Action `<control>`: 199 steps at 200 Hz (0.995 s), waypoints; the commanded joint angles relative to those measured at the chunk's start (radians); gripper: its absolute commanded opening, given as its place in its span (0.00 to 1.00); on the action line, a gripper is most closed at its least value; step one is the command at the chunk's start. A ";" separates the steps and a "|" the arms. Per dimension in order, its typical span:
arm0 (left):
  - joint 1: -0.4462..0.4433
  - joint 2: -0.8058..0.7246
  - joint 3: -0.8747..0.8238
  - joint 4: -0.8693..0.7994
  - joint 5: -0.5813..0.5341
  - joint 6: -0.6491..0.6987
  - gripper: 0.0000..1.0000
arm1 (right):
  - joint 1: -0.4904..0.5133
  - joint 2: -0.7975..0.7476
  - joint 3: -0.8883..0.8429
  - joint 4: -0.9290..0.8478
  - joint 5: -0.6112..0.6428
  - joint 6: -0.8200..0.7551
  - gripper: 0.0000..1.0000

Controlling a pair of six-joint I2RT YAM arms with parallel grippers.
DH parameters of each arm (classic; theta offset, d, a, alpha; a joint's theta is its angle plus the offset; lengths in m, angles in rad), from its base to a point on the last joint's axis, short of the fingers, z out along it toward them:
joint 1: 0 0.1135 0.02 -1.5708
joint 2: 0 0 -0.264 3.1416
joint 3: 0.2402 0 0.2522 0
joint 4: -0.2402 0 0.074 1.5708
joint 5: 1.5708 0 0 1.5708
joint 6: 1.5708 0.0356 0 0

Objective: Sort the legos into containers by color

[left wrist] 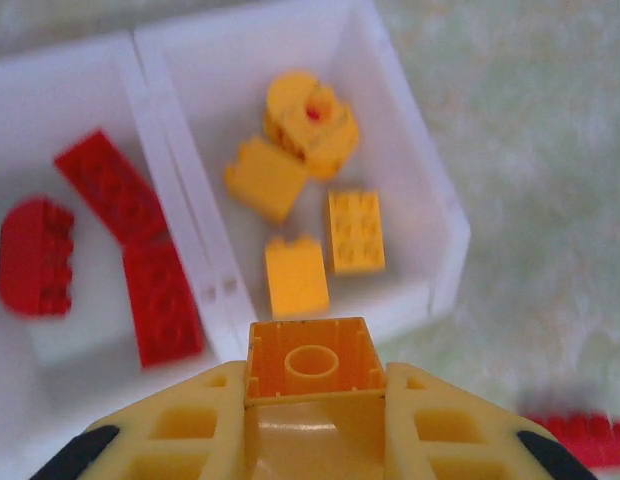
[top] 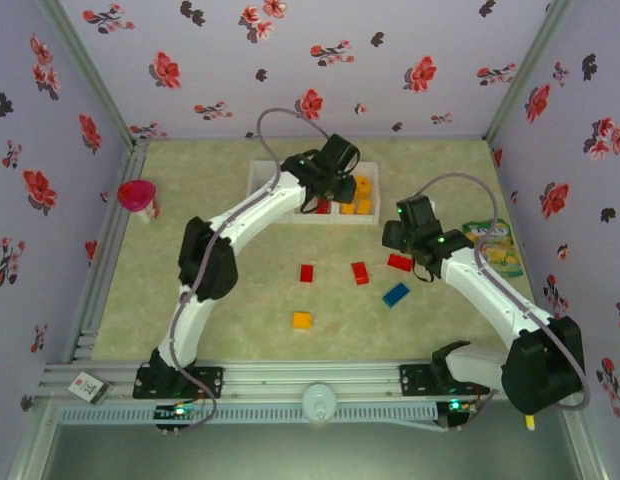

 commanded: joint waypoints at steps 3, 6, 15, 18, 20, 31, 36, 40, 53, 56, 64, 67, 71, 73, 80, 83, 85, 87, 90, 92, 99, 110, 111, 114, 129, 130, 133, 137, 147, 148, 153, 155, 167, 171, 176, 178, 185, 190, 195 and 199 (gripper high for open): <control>0.022 0.114 0.152 0.021 0.024 0.078 0.19 | -0.002 -0.035 -0.032 -0.020 -0.008 0.046 0.67; 0.024 0.124 0.163 0.030 0.027 0.081 0.19 | -0.002 -0.041 -0.038 -0.018 -0.011 0.047 0.67; 0.033 0.148 0.181 0.067 0.043 0.082 0.19 | 0.000 -0.047 -0.050 -0.015 -0.022 0.053 0.67; 0.036 0.154 0.184 0.079 0.047 0.082 0.19 | 0.001 -0.049 -0.053 -0.015 -0.024 0.055 0.67; 0.037 0.159 0.186 0.084 0.050 0.081 0.19 | 0.001 -0.050 -0.055 -0.016 -0.023 0.057 0.67; 0.046 0.175 0.188 0.134 0.074 0.077 0.19 | 0.005 -0.056 -0.062 -0.025 -0.025 0.066 0.67; 0.048 0.179 0.184 0.154 0.078 0.076 0.20 | 0.008 -0.057 -0.065 -0.029 -0.026 0.068 0.67; 0.050 0.186 0.185 0.167 0.078 0.073 0.20 | 0.011 -0.059 -0.066 -0.034 -0.024 0.072 0.67; 0.057 0.198 0.185 0.203 0.089 0.070 0.22 | 0.020 -0.063 -0.075 -0.042 -0.024 0.083 0.67; 0.058 0.201 0.185 0.209 0.090 0.069 0.22 | 0.022 -0.065 -0.078 -0.043 -0.024 0.085 0.67; 0.061 0.208 0.189 0.222 0.092 0.069 0.23 | 0.027 -0.066 -0.085 -0.043 -0.023 0.093 0.67; 0.062 0.211 0.190 0.227 0.094 0.069 0.24 | 0.030 -0.068 -0.086 -0.044 -0.024 0.096 0.67; 0.062 0.213 0.189 0.232 0.098 0.069 0.25 | 0.032 -0.066 -0.089 -0.045 -0.024 0.099 0.67; 0.063 0.213 0.189 0.235 0.099 0.067 0.26 | 0.034 -0.066 -0.090 -0.046 -0.023 0.101 0.67; 0.066 0.216 0.190 0.245 0.103 0.066 0.29 | 0.038 -0.066 -0.094 -0.046 -0.022 0.107 0.67; 0.067 0.218 0.188 0.250 0.107 0.066 0.32 | 0.039 -0.066 -0.095 -0.047 -0.021 0.110 0.67; 0.068 0.219 0.188 0.252 0.112 0.066 0.34 | 0.040 -0.066 -0.096 -0.048 -0.021 0.111 0.67; 0.069 0.220 0.188 0.256 0.116 0.066 0.35 | 0.041 -0.064 -0.097 -0.049 -0.020 0.112 0.67; 0.069 0.221 0.188 0.260 0.124 0.067 0.37 | 0.043 -0.063 -0.097 -0.049 -0.020 0.114 0.67; 0.070 0.221 0.189 0.263 0.128 0.067 0.39 | 0.044 -0.062 -0.097 -0.051 -0.020 0.116 0.67; 0.070 0.221 0.188 0.270 0.143 0.070 0.46 | 0.046 -0.061 -0.098 -0.056 -0.016 0.123 0.67; 0.070 0.214 0.189 0.273 0.157 0.079 0.56 | 0.054 -0.063 -0.098 -0.066 -0.010 0.136 0.67; 0.070 0.213 0.189 0.272 0.158 0.080 0.56 | 0.054 -0.062 -0.098 -0.067 -0.010 0.137 0.67; 0.070 0.209 0.188 0.271 0.158 0.081 0.58 | 0.056 -0.063 -0.099 -0.071 -0.006 0.140 0.67; 0.070 0.171 0.166 0.272 0.159 0.084 0.60 | 0.064 -0.071 -0.105 -0.090 0.009 0.167 0.68; 0.070 0.168 0.164 0.273 0.159 0.084 0.60 | 0.064 -0.071 -0.106 -0.090 0.009 0.170 0.69; 0.070 0.156 0.154 0.277 0.159 0.085 0.60 | 0.064 -0.072 -0.108 -0.091 0.008 0.176 0.68; 0.070 0.142 0.138 0.282 0.159 0.087 0.61 | 0.066 -0.075 -0.112 -0.092 0.006 0.183 0.68; 0.070 0.096 0.102 0.292 0.159 0.091 0.62 | 0.069 -0.081 -0.120 -0.094 0.006 0.203 0.69; 0.070 0.091 0.097 0.293 0.159 0.091 0.62 | 0.070 -0.082 -0.121 -0.094 0.005 0.204 0.69; 0.070 0.070 0.081 0.295 0.158 0.096 0.63 | 0.072 -0.085 -0.123 -0.098 0.006 0.215 0.69; 0.070 0.060 0.074 0.295 0.159 0.097 0.63 | 0.073 -0.085 -0.124 -0.100 0.008 0.220 0.70; 0.069 -0.002 0.027 0.299 0.159 0.107 0.64 | 0.083 -0.093 -0.125 -0.121 0.026 0.250 0.71; 0.070 -0.024 0.003 0.301 0.157 0.108 0.64 | 0.086 -0.096 -0.127 -0.130 0.032 0.261 0.71; 0.070 -0.055 -0.023 0.308 0.155 0.111 0.64 | 0.090 -0.100 -0.129 -0.140 0.037 0.275 0.72; 0.070 -0.067 -0.040 0.313 0.154 0.111 0.64 | 0.092 -0.103 -0.129 -0.143 0.038 0.281 0.72; 0.070 -0.109 -0.093 0.329 0.153 0.115 0.64 | 0.098 -0.113 -0.134 -0.151 0.039 0.298 0.72; 0.070 -0.142 -0.133 0.342 0.152 0.117 0.65 | 0.104 -0.119 -0.140 -0.158 0.040 0.315 0.72; 0.070 -0.176 -0.172 0.352 0.147 0.119 0.65 | 0.110 -0.126 -0.145 -0.164 0.042 0.332 0.73; 0.070 -0.199 -0.201 0.357 0.143 0.121 0.65 | 0.115 -0.132 -0.149 -0.169 0.044 0.345 0.73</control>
